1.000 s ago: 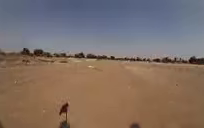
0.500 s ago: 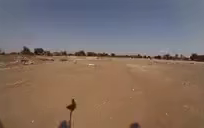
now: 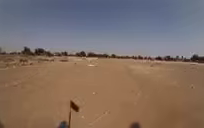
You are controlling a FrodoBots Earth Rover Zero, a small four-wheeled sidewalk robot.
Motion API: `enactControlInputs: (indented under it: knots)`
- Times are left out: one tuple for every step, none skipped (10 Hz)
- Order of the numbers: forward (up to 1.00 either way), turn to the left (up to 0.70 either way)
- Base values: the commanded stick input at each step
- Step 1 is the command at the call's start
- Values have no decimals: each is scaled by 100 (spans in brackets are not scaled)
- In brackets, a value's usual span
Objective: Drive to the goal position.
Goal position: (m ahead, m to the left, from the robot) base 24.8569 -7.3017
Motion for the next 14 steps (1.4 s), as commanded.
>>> enactControlInputs:
  knots:
    - [50, 0]
    - [50, 0]
    - [50, 0]
    - [50, 0]
    - [50, 0]
    - [50, 0]
    - [50, 0]
    - [50, 0]
    - [50, 0]
    - [50, 0]
    - [50, 0]
    - [50, 0]
    - [50, 0]
    - [50, 0]
